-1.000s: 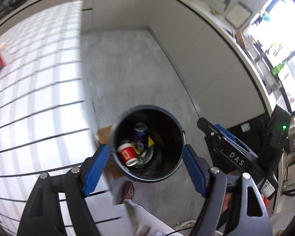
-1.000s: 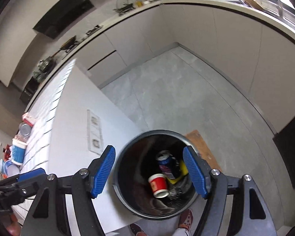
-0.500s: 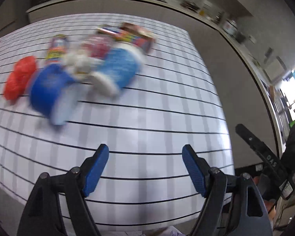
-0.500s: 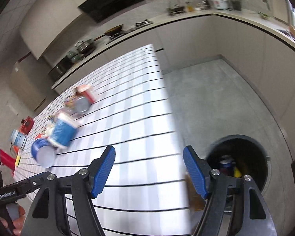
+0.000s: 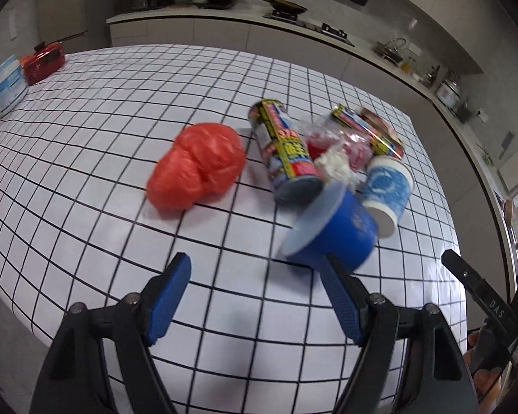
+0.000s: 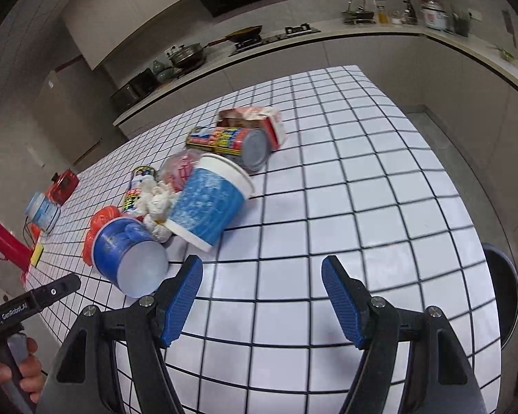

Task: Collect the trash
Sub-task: 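Move both open grippers away from the bucket toward the island, then grasp the red plastic bag with the left gripper while the right grasps the blue-white paper cup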

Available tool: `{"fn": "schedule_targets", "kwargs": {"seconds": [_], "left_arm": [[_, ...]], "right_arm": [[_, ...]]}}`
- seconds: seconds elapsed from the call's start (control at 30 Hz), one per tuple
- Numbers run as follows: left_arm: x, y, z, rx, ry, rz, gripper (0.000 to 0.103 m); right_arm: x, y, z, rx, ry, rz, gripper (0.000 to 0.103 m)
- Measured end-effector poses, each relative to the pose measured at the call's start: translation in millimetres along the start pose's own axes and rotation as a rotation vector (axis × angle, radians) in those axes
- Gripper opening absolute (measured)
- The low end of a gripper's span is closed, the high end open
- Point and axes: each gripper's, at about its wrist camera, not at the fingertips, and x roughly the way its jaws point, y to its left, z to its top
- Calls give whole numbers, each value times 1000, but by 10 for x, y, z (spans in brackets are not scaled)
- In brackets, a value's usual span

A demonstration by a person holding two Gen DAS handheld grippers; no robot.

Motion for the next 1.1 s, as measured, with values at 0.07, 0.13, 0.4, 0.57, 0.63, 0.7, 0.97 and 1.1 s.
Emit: {"fn": "schedule_targets", "kwargs": {"seconds": [0.07, 0.13, 0.4, 0.57, 0.63, 0.7, 0.97, 1.1], "left_arm": [[1, 68, 32, -13, -15, 24, 78], [4, 118, 70, -30, -22, 41, 78], [-10, 273, 178, -15, -45, 92, 78], [89, 387, 323, 27, -33, 79, 78], [133, 440, 384, 45, -25, 68, 78], [186, 507, 456, 66, -16, 53, 78], [428, 608, 628, 160, 26, 1, 78], [582, 565, 679, 208, 44, -4, 78]], "right_arm": [[50, 81, 51, -29, 1, 11, 73], [109, 121, 106, -39, 5, 20, 73], [251, 250, 226, -36, 11, 42, 73], [321, 333, 294, -16, -1, 3, 73], [366, 354, 314, 6, 0, -14, 74], [408, 393, 326, 31, 0, -39, 74], [553, 490, 360, 108, 1, -85, 77], [640, 528, 366, 131, 9, -92, 77]]}}
